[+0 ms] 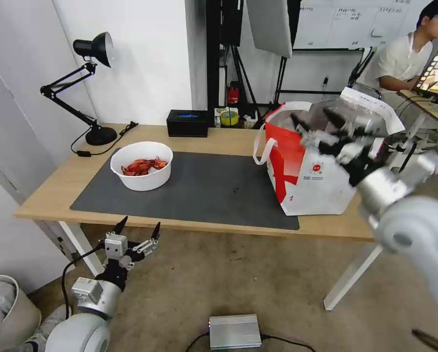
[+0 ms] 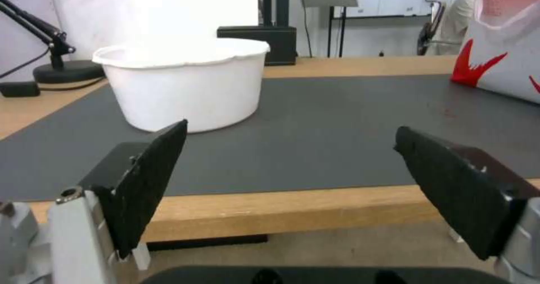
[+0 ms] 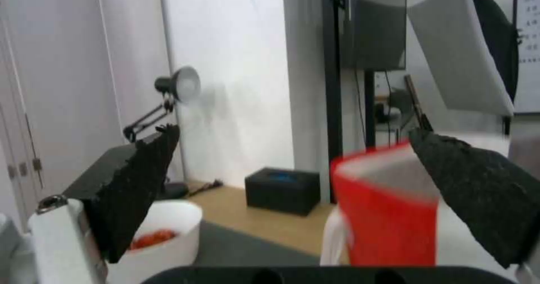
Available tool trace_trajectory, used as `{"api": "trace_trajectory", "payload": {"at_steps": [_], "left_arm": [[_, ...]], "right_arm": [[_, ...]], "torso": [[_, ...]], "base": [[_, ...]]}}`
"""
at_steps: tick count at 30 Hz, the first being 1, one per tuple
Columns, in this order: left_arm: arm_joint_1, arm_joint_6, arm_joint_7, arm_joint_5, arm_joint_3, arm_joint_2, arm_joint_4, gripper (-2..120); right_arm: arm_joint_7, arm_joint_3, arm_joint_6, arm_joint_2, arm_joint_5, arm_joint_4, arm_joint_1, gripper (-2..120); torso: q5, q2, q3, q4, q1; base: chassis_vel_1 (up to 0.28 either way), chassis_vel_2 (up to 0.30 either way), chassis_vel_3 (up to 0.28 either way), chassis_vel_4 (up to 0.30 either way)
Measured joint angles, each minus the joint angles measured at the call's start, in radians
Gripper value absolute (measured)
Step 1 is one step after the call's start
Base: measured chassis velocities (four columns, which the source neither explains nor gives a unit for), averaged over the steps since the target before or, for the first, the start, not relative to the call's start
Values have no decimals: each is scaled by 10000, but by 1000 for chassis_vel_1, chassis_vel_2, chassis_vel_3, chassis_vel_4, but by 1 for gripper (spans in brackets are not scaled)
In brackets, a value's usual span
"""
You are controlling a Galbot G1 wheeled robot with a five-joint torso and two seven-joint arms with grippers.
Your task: Pick up the trash from the table and place it into the takeout bag.
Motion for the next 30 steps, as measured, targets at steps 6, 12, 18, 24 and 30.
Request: {"api": "trace_trajectory", "payload": {"at_steps": [6,12,18,24,30], "left_arm": [[20,-83,7,0,-31,2,36,100],[6,-115,20,4,3,2,100,100],[-52,-123,25,8,87,-18,147,100],[-58,-163,30,8,78,-15,191,100],[-29,-215,47,1,30,-5,227,100]], "right_arm": [[372,-89,694,835,-1743,192,-1983,100],[863,-203,1291,1528,-3129,177,-3335,100],[1255,-439,1756,2004,-4044,-161,-4026,100],[1538,-728,2015,2355,-4725,-433,-4397,100],[1813,-963,2117,2661,-5432,-724,-4712,100]], "torso": [[3,0,0,-1,0],[2,0,0,-1,0],[1,0,0,-1,0],[2,0,0,0,-1],[2,0,1,-1,-1]], "base": [[0,0,0,0],[0,0,0,0],[0,0,0,0],[0,0,0,0],[0,0,0,0]]}}
